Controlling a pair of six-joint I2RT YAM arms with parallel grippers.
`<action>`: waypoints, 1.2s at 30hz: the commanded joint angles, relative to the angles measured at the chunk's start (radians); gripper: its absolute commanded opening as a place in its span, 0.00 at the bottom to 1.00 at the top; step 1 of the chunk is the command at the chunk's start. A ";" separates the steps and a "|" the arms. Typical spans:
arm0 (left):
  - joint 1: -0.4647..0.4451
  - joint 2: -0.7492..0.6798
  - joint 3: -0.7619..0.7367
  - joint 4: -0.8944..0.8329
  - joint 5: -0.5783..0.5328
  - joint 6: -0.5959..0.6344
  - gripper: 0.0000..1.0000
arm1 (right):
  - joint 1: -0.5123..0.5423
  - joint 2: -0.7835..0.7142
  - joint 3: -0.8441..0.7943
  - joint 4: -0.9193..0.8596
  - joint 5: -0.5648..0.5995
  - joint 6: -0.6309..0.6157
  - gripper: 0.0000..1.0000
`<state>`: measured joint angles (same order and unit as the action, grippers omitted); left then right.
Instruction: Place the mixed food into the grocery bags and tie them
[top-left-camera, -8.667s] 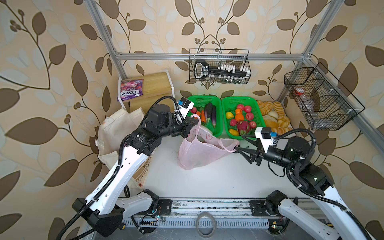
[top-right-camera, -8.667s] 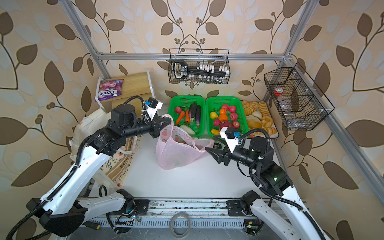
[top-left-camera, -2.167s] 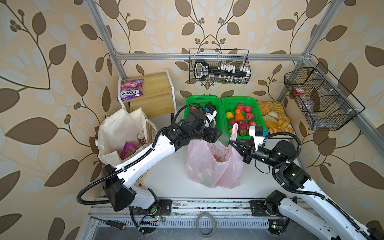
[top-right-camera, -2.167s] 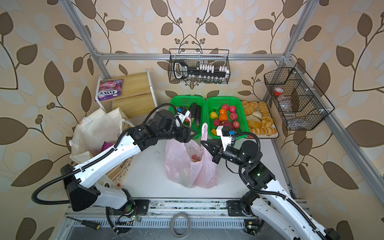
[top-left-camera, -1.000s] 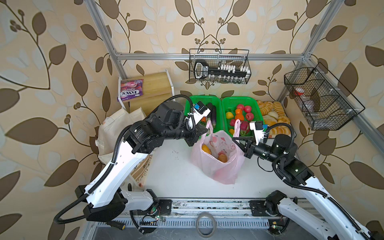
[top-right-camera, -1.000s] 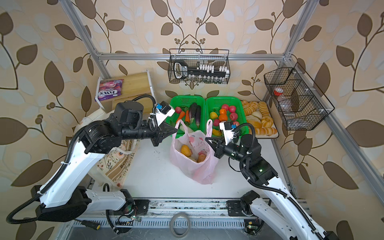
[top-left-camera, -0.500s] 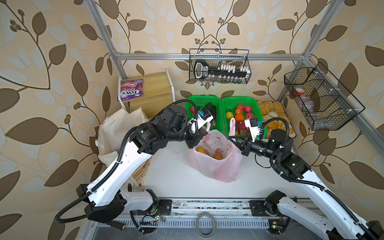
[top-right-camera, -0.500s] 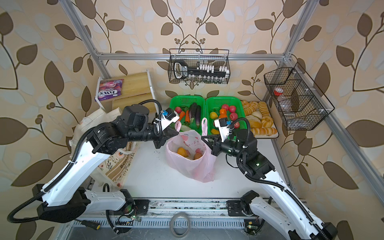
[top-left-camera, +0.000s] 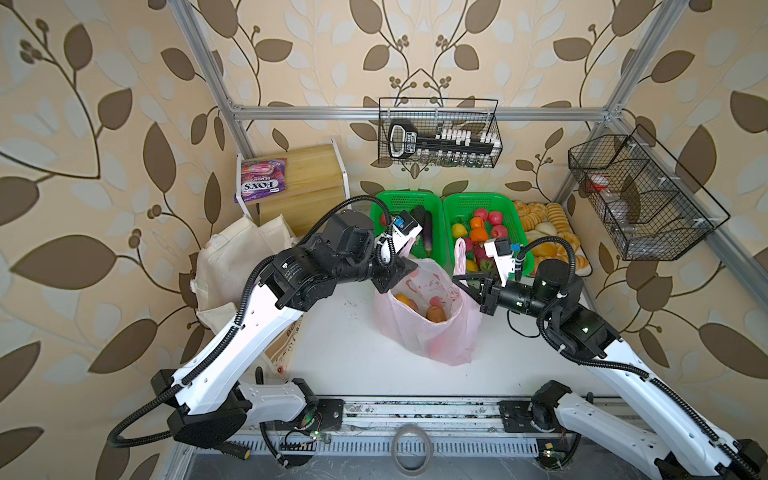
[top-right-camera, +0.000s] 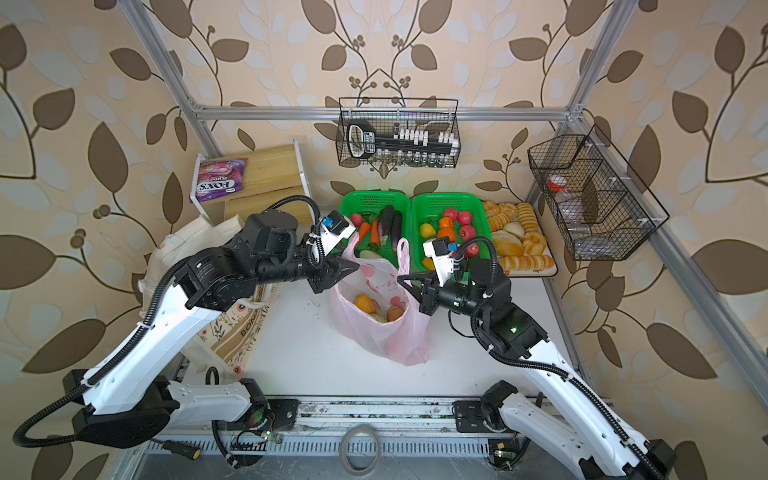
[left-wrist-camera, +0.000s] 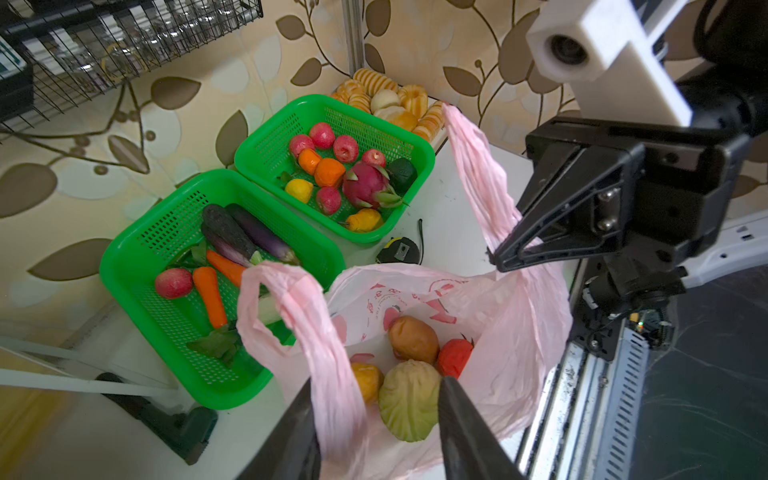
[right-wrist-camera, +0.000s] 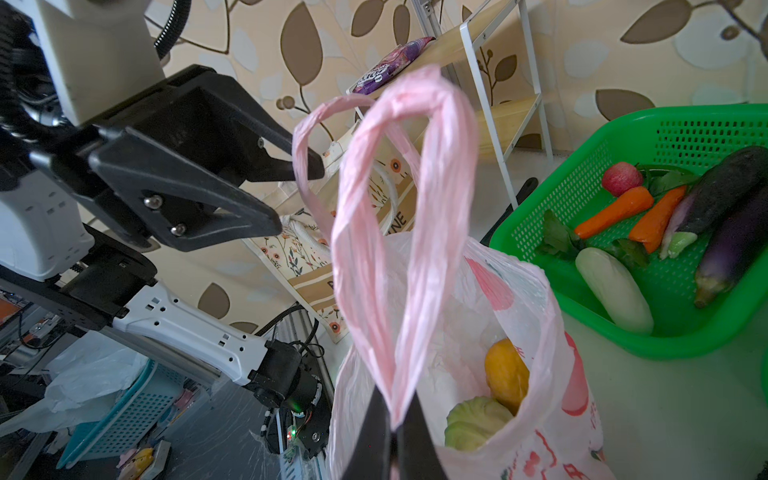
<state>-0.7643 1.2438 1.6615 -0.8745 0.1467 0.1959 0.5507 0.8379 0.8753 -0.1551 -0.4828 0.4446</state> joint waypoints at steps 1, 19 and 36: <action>0.003 0.015 0.055 0.049 -0.075 -0.024 0.51 | 0.011 -0.013 0.039 0.017 0.001 -0.012 0.00; 0.003 0.128 0.163 0.066 -0.267 -0.008 0.50 | 0.022 -0.018 0.033 0.005 0.006 -0.027 0.00; 0.003 0.044 0.179 0.098 -0.036 -0.011 0.00 | 0.010 -0.002 0.035 -0.036 0.029 -0.041 0.00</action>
<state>-0.7643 1.3609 1.8256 -0.8234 -0.0113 0.1802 0.5663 0.8307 0.8761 -0.1875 -0.4530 0.4145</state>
